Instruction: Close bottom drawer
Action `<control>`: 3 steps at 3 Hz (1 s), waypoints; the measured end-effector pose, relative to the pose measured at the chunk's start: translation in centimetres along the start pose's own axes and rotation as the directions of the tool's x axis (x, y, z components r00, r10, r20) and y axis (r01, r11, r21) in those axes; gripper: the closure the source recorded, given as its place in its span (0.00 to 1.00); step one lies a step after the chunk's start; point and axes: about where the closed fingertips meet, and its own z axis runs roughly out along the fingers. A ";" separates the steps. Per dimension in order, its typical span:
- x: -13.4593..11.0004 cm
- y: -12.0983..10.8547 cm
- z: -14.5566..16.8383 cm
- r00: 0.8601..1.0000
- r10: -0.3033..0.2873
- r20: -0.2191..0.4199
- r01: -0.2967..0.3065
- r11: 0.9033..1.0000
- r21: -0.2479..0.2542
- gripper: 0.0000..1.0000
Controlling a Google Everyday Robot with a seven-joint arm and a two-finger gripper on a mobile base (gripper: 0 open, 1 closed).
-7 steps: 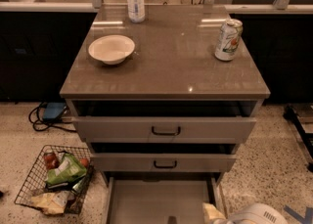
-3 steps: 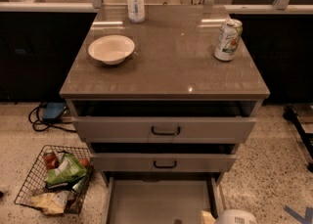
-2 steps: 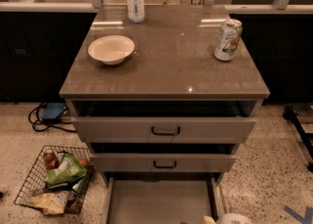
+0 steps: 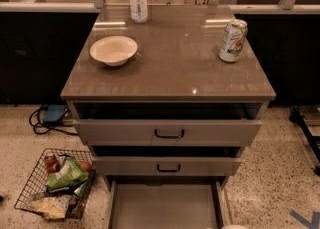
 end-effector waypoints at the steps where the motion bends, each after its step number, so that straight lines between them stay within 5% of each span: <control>1: 0.7 1.0 2.7 1.000 -0.013 -0.006 0.013 0.999 -0.039 0.18; 3: 1.7 3.1 6.8 1.000 -0.009 0.021 0.012 0.992 -0.123 0.64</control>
Offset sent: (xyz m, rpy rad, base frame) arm -0.0296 -0.0118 -0.0783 0.0276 0.1276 0.0204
